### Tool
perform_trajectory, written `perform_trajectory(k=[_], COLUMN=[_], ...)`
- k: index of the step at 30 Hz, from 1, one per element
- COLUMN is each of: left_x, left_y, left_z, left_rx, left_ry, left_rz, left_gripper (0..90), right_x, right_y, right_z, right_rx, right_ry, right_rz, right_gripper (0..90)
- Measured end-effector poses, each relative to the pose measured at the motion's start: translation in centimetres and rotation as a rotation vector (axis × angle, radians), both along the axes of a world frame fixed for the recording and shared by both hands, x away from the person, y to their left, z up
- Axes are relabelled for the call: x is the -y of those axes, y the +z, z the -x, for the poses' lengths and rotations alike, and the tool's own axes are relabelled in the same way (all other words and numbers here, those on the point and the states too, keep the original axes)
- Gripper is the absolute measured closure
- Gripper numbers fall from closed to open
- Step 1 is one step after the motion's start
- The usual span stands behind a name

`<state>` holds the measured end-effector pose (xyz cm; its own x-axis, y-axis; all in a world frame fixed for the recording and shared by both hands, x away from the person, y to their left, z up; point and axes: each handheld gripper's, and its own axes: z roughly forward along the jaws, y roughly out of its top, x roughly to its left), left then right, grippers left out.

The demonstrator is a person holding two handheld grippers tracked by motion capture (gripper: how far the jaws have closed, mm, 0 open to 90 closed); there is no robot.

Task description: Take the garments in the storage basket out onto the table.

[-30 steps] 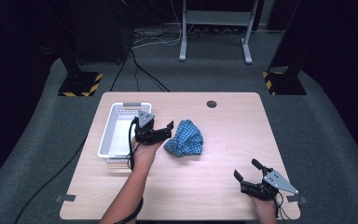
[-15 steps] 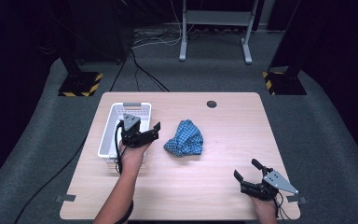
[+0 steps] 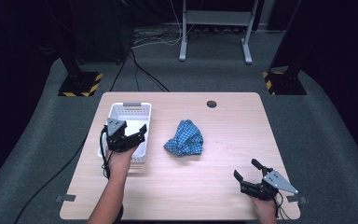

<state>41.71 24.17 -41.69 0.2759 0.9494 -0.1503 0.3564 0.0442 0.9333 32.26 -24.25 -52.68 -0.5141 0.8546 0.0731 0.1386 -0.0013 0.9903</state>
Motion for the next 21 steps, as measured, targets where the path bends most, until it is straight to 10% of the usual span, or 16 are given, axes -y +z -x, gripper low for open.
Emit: perform_trajectory(k=[21], left_x=[-5.1], left_y=[0.4], left_z=[2.7], left_rx=[0.018], left_ry=[0.085], left_rz=[0.006], left_gripper=[15.9], right_x=[-0.1], right_y=[0.0], right_z=[0.0], right_rx=[-0.002], right_ry=[-0.001], right_rz=[0.006], right_gripper=[10.2])
